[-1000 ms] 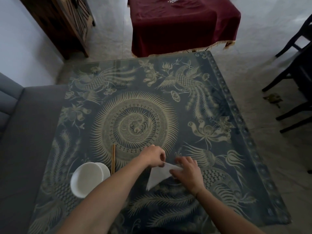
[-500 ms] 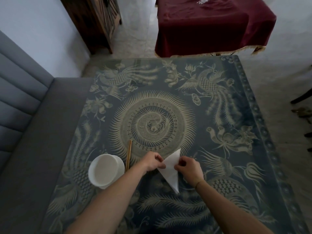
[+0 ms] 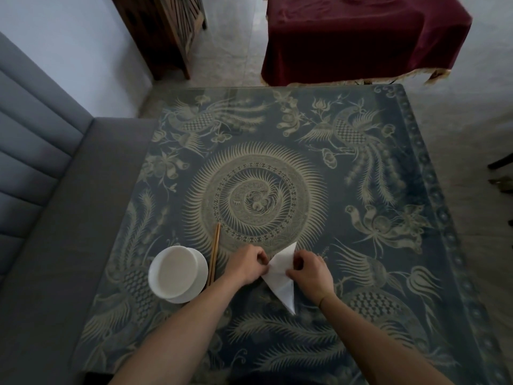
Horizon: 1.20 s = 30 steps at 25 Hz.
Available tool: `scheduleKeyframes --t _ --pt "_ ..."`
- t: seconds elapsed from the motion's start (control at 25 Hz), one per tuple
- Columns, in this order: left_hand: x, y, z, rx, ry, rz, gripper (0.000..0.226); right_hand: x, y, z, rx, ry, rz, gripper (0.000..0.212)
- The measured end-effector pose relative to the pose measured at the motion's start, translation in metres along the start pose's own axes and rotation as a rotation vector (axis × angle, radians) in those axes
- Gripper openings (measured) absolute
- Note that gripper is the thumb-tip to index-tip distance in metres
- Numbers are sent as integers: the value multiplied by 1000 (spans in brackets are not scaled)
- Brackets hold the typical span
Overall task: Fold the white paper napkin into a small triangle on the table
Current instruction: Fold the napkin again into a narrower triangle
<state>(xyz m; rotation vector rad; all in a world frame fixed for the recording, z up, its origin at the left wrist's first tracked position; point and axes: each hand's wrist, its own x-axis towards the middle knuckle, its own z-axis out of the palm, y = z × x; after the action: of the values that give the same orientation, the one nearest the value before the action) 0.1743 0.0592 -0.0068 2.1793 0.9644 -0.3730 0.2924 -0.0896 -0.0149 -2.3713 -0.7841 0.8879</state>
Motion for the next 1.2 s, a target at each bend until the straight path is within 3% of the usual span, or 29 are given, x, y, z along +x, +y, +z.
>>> scheduleKeyframes --t 0.2,0.24,0.36,0.56,0.8,0.92,1.2 --pt "-9 -10 10 -74 58 102 13 0 1 1 83 -50 92 64" --pt "-12 -12 11 -82 63 108 13 0 2 3 53 -58 80 61" --pt "-16 -16 13 -95 107 109 12 -4 6 6 -17 -22 -6 24" --pt "-21 -19 14 -77 138 157 11 -14 14 8 -70 91 -197 6" --pt "-25 -26 15 -43 140 195 12 -25 28 -1 -290 165 -520 21" --pt "-27 -28 16 2 158 236 15 -28 35 -8 -367 134 -588 29" --pt "-55 -44 31 363 262 612 36 -43 41 -4 -524 139 -662 52"
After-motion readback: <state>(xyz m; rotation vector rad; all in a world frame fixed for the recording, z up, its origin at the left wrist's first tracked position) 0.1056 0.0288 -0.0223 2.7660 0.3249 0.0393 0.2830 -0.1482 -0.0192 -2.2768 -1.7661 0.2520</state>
